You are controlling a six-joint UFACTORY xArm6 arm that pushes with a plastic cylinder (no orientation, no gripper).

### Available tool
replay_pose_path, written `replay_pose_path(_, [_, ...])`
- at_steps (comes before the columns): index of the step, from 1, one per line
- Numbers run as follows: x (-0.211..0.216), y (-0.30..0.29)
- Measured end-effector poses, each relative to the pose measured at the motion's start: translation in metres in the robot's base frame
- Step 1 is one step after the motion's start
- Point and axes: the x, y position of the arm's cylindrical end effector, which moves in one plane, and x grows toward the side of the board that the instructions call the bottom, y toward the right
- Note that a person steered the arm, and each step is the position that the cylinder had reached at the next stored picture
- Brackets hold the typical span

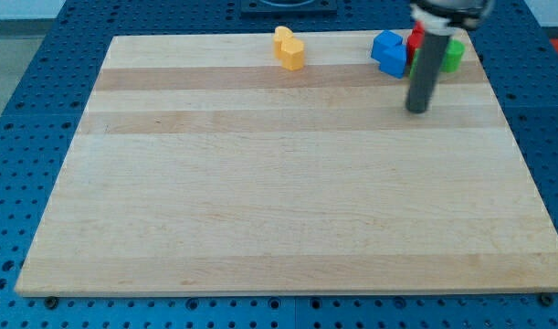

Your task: Slide the green star and the green circle closer to the yellow heart

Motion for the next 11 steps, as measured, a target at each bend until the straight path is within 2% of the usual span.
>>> replay_pose_path(3, [-0.074,0.123])
replay_pose_path(4, [-0.116,0.14])
replay_pose_path(5, [-0.153,0.127])
replay_pose_path(6, [-0.155,0.105])
replay_pose_path(11, [-0.098,0.075])
